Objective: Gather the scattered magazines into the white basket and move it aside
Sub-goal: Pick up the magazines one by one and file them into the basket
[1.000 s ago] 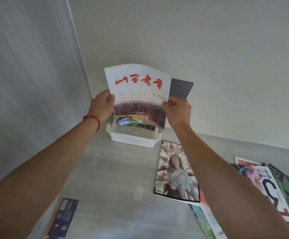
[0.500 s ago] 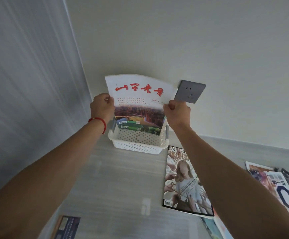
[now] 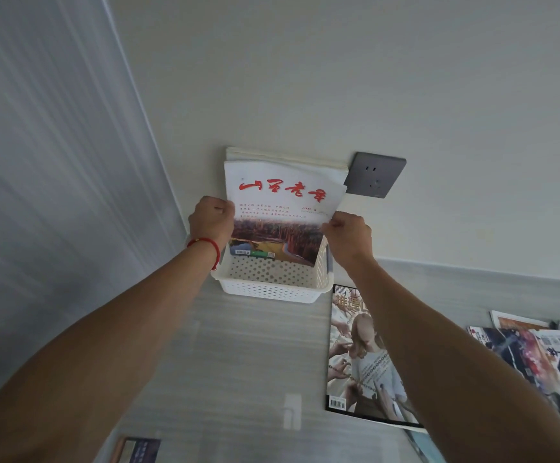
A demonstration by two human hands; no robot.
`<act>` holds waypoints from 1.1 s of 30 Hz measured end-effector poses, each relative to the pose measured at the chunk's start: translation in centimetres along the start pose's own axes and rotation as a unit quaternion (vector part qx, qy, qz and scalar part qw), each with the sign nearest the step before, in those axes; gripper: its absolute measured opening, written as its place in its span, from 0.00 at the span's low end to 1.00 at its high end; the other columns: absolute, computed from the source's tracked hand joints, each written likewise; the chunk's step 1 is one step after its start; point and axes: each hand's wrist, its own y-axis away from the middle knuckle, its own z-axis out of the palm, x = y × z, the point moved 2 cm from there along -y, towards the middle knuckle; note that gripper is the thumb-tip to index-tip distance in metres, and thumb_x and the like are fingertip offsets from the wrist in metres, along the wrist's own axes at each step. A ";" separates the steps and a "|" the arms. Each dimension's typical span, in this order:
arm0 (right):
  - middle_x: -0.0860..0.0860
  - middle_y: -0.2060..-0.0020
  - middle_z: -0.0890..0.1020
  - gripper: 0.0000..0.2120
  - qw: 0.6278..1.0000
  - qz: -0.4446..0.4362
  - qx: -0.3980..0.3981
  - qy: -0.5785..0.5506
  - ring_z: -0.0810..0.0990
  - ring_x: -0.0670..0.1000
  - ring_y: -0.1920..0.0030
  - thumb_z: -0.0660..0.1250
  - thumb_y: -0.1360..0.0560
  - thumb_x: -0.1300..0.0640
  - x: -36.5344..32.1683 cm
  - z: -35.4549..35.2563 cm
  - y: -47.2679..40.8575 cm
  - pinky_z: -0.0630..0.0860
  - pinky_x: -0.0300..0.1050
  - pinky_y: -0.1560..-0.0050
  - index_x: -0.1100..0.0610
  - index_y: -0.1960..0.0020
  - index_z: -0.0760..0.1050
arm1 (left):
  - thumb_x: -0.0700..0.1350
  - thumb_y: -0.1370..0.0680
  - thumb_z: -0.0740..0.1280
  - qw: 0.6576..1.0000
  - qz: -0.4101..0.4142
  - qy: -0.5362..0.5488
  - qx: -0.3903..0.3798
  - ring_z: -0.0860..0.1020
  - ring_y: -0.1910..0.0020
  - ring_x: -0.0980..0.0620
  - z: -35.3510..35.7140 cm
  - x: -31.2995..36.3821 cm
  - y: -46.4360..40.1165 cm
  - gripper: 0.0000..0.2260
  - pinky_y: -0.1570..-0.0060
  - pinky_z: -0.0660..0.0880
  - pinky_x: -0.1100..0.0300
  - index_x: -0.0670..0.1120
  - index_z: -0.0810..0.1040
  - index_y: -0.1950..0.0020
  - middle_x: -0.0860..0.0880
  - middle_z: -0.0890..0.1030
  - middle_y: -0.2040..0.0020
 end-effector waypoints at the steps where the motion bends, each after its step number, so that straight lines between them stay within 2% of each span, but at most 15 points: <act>1: 0.51 0.61 0.84 0.07 1.000 -0.002 -0.008 -0.014 0.79 0.55 0.59 0.65 0.24 0.62 0.0 -0.1 0.1 0.71 0.38 0.63 0.57 0.53 0.83 | 0.47 0.19 0.64 1.000 0.001 -0.006 0.003 0.85 0.58 0.41 0.0 0.2 0.2 0.14 0.54 0.83 0.52 0.40 0.82 0.57 0.40 0.86 0.58; 4: 0.48 0.48 0.83 0.15 0.998 0.015 -0.036 -0.059 0.81 0.53 0.48 0.65 0.23 0.61 0.1 -0.4 0.5 0.75 0.40 0.53 0.56 0.38 0.79 | 0.41 0.21 0.63 0.999 0.003 -0.052 -0.013 0.81 0.60 0.43 0.3 0.4 0.7 0.10 0.67 0.69 0.64 0.39 0.77 0.59 0.43 0.83 0.60; 5: 0.48 0.43 0.81 0.19 0.996 0.029 -0.047 -0.066 0.80 0.51 0.46 0.66 0.23 0.62 0.3 -0.4 0.7 0.76 0.40 0.53 0.56 0.33 0.75 | 0.40 0.22 0.63 0.998 -0.008 -0.052 -0.029 0.81 0.55 0.44 0.3 0.5 0.9 0.07 0.65 0.70 0.64 0.39 0.78 0.53 0.43 0.85 0.53; 7: 0.49 0.36 0.78 0.25 0.994 0.045 -0.069 -0.071 0.78 0.50 0.43 0.66 0.23 0.63 1.2 -0.4 1.7 0.75 0.37 0.56 0.54 0.26 0.69 | 0.41 0.21 0.65 0.996 -0.055 -0.029 -0.065 0.79 0.38 0.42 0.3 0.1 1.7 0.18 0.51 0.73 0.60 0.42 0.72 0.31 0.42 0.78 0.32; 9: 0.50 0.33 0.77 0.25 0.995 0.028 -0.081 -0.057 0.80 0.51 0.43 0.65 0.22 0.63 2.9 -0.7 3.3 0.76 0.36 0.58 0.53 0.26 0.70 | 0.41 0.20 0.65 0.993 -0.085 -0.026 -0.075 0.75 0.33 0.40 0.3 -0.3 3.2 0.28 0.44 0.73 0.54 0.45 0.60 0.22 0.41 0.72 0.27; 10: 0.51 0.33 0.78 0.23 0.996 0.013 -0.082 -0.043 0.81 0.51 0.45 0.65 0.22 0.63 3.9 -1.1 4.4 0.77 0.37 0.56 0.54 0.27 0.71 | 0.40 0.20 0.65 0.994 -0.079 -0.036 -0.066 0.76 0.34 0.39 0.3 -0.6 4.1 0.28 0.44 0.75 0.53 0.45 0.60 0.21 0.40 0.73 0.28; 14: 0.52 0.37 0.79 0.19 0.998 0.013 -0.054 0.013 0.81 0.49 0.47 0.63 0.21 0.63 9.4 -4.0 9.1 0.78 0.44 0.43 0.54 0.31 0.75 | 0.36 0.24 0.67 0.995 0.018 -0.089 -0.030 0.76 0.39 0.43 1.3 -1.8 9.4 0.21 0.45 0.75 0.52 0.42 0.70 0.31 0.40 0.74 0.33; 17: 0.54 0.34 0.77 0.19 0.995 0.046 -0.026 0.083 0.78 0.53 0.38 0.64 0.21 0.63 15.2 -7.7 12.2 0.76 0.50 0.36 0.55 0.31 0.74 | 0.32 0.26 0.66 0.978 0.093 -0.148 -0.110 0.74 0.34 0.41 4.1 -2.5 15.1 0.24 0.36 0.73 0.50 0.41 0.71 0.30 0.40 0.71 0.31; 19: 0.56 0.31 0.73 0.21 0.987 0.091 -0.001 0.136 0.73 0.57 0.32 0.65 0.21 0.60 19.7 -10.7 13.9 0.71 0.55 0.30 0.57 0.29 0.71 | 0.32 0.26 0.66 0.959 0.127 -0.186 -0.171 0.75 0.39 0.41 6.4 -2.4 18.9 0.25 0.41 0.74 0.52 0.41 0.69 0.29 0.40 0.69 0.32; 21: 0.59 0.28 0.69 0.26 0.962 0.182 0.030 0.201 0.68 0.60 0.27 0.66 0.21 0.53 24.4 -14.2 15.1 0.67 0.62 0.27 0.57 0.26 0.66 | 0.32 0.25 0.65 0.943 0.145 -0.205 -0.218 0.78 0.44 0.42 8.9 -2.1 22.4 0.26 0.45 0.76 0.52 0.43 0.67 0.27 0.41 0.68 0.31; 23: 0.63 0.22 0.60 0.35 0.923 0.294 0.025 0.247 0.58 0.66 0.22 0.65 0.21 0.44 28.9 -17.4 16.5 0.59 0.71 0.26 0.55 0.20 0.56 | 0.33 0.24 0.66 0.933 0.173 -0.203 -0.244 0.77 0.40 0.44 11.2 -1.9 25.4 0.28 0.39 0.76 0.52 0.44 0.65 0.25 0.42 0.68 0.30; 25: 0.65 0.20 0.46 0.45 0.900 0.369 -0.009 0.233 0.46 0.70 0.21 0.65 0.23 0.37 32.9 -19.7 18.3 0.50 0.77 0.26 0.50 0.18 0.42 | 0.31 0.25 0.67 0.917 0.221 -0.206 -0.261 0.75 0.38 0.46 13.8 -1.1 28.1 0.28 0.38 0.75 0.53 0.47 0.65 0.27 0.44 0.70 0.34; 27: 0.66 0.21 0.37 0.47 0.894 0.365 -0.056 0.253 0.39 0.73 0.22 0.62 0.23 0.33 34.8 -19.5 19.7 0.48 0.79 0.28 0.45 0.19 0.35 | 0.28 0.30 0.64 0.898 0.260 -0.209 -0.286 0.74 0.41 0.45 15.6 -0.4 30.1 0.26 0.46 0.78 0.54 0.51 0.67 0.39 0.47 0.70 0.41; 28: 0.66 0.21 0.35 0.46 0.893 0.347 -0.071 0.277 0.38 0.74 0.22 0.61 0.23 0.32 35.3 -19.3 20.4 0.50 0.80 0.29 0.44 0.19 0.35 | 0.28 0.33 0.62 0.888 0.274 -0.216 -0.300 0.73 0.42 0.44 16.7 0.0 31.0 0.25 0.50 0.77 0.54 0.50 0.67 0.42 0.47 0.70 0.43; 33: 0.67 0.21 0.36 0.39 0.893 0.223 -0.130 0.369 0.40 0.76 0.23 0.55 0.20 0.36 34.8 -18.1 23.6 0.55 0.80 0.29 0.46 0.18 0.38 | 0.36 0.28 0.63 0.843 0.304 -0.301 -0.327 0.73 0.38 0.39 21.1 1.1 34.7 0.26 0.43 0.77 0.45 0.46 0.66 0.30 0.42 0.69 0.34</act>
